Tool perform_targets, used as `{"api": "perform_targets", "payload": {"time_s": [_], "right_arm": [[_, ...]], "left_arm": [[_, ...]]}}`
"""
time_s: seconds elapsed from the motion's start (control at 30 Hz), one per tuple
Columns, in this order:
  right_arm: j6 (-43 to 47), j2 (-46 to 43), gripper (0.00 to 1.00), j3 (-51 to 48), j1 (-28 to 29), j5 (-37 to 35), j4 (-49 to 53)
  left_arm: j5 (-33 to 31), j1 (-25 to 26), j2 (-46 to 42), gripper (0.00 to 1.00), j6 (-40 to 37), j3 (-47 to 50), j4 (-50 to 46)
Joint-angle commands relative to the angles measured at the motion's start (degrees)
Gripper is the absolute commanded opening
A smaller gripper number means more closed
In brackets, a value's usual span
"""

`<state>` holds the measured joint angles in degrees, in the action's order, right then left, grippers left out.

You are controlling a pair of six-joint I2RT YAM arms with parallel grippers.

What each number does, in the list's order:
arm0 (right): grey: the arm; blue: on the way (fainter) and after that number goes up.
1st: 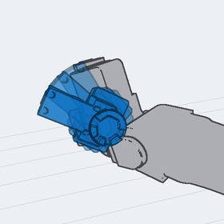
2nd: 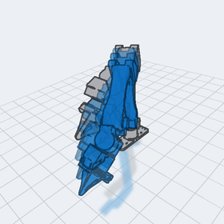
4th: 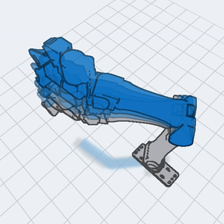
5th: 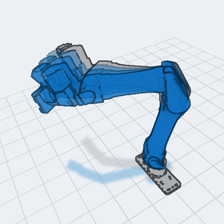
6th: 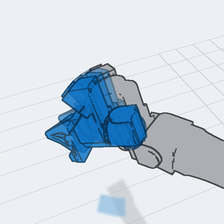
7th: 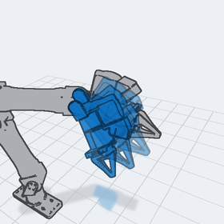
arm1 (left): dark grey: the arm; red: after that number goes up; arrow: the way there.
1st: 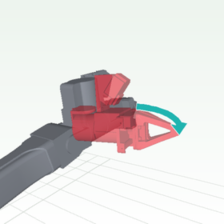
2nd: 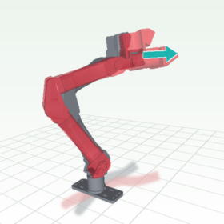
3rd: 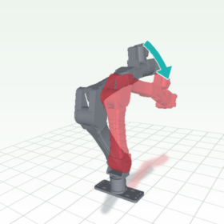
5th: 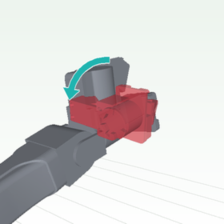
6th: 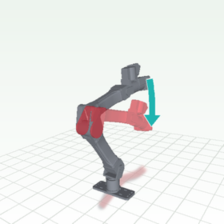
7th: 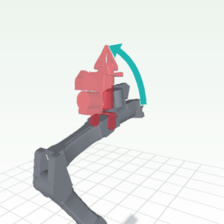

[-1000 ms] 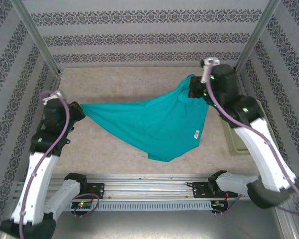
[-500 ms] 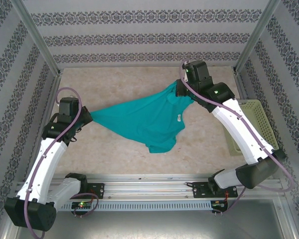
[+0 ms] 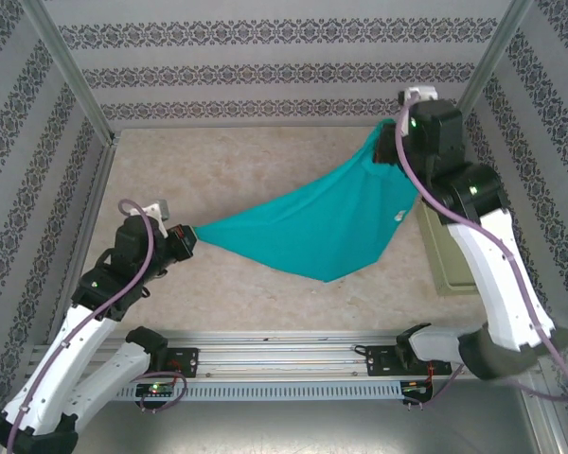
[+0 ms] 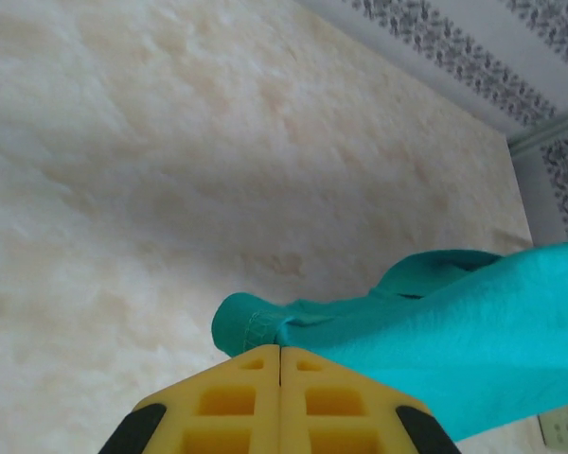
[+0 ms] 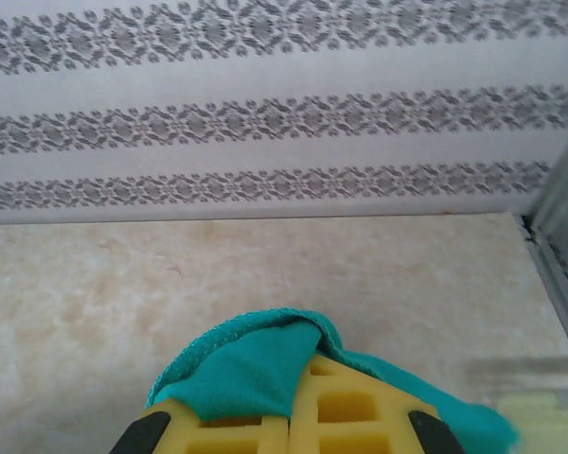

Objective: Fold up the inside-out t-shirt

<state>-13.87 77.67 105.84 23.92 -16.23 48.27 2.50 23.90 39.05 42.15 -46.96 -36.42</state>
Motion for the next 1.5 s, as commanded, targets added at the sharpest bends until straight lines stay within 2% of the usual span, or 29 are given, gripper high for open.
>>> {"api": "perform_targets", "payload": {"time_s": [0.0,0.1,0.17,0.27,0.3,0.33,0.37,0.4,0.43,0.47,0.53,0.6,0.73,0.83,0.93,1.1,1.23,1.33,1.47], "right_arm": [[3.1,12.0,0.0,6.2,2.5,2.5,0.3],[4.8,23.3,0.0,14.8,6.3,3.9,1.7],[4.7,31.7,0.0,21.4,8.8,6.2,3.4],[3.9,47.0,0.0,38.7,12.2,8.6,9.6],[3.2,52.9,0.12,47.0,13.0,9.6,12.7],[2.5,58.2,0.32,55.1,13.5,10.7,15.7],[2.0,61.9,0.48,61.5,14.0,11.3,18.4],[1.6,64.7,0.61,67.1,14.3,11.2,21.2],[1.3,65.7,0.69,69.3,14.5,10.4,23.0],[1.0,64.9,0.72,68.6,14.5,9.3,23.9],[0.1,59.8,0.76,59.7,14.0,6.4,23.8],[-0.8,52.0,0.76,45.8,13.0,4.6,19.4],[-4.8,33.4,0.76,11.4,8.7,7.1,1.8],[-8.4,24.2,0.76,-5.5,4.0,11.3,-6.5],[-10.2,18.9,0.76,-16.7,-0.5,13.2,-11.0],[-12.2,16.6,0.76,-27.1,-6.4,18.4,-15.0],[-13.4,18.1,0.76,-31.4,-8.0,20.2,-17.8],[-14.7,20.0,0.76,-33.3,-8.4,20.9,-19.2],[-16.0,23.3,0.75,-34.4,-9.5,23.0,-20.9]], "left_arm": [[-3.5,4.8,-1.4,0.0,6.1,3.9,2.6],[-4.7,8.1,-1.0,0.0,8.4,7.9,2.5],[-5.6,8.4,-0.6,0.0,9.4,9.9,1.1],[-6.4,8.4,0.9,0.0,10.6,11.2,-0.9],[-6.1,8.4,1.6,0.0,10.7,11.6,-0.8],[-5.7,8.4,2.4,0.0,10.5,11.6,-0.5],[-5.4,8.4,3.2,0.0,10.3,11.6,-0.5],[-5.3,8.3,4.0,0.1,9.9,11.3,-0.8],[-5.9,8.3,4.8,0.22,9.3,10.6,-1.6],[-6.9,8.2,5.4,0.34,8.5,9.6,-2.8],[-10.0,8.2,6.7,0.55,6.2,6.6,-5.2],[-12.2,7.8,9.3,0.69,3.6,3.2,-5.4],[-12.3,5.7,20.4,0.84,-2.9,-5.0,-1.5],[-12.1,3.0,31.2,0.87,-6.5,-12.1,2.5],[-12.4,0.1,42.9,0.9,-9.6,-19.5,6.4],[-10.9,-2.6,61.7,0.91,-16.1,-34.2,9.4],[-10.6,-2.7,74.8,0.91,-20.2,-46.6,8.3],[-11.1,-2.8,82.7,0.91,-22.3,-55.0,6.4],[-13.9,-2.8,90.7,0.91,-25.5,-61.7,7.5]]}}
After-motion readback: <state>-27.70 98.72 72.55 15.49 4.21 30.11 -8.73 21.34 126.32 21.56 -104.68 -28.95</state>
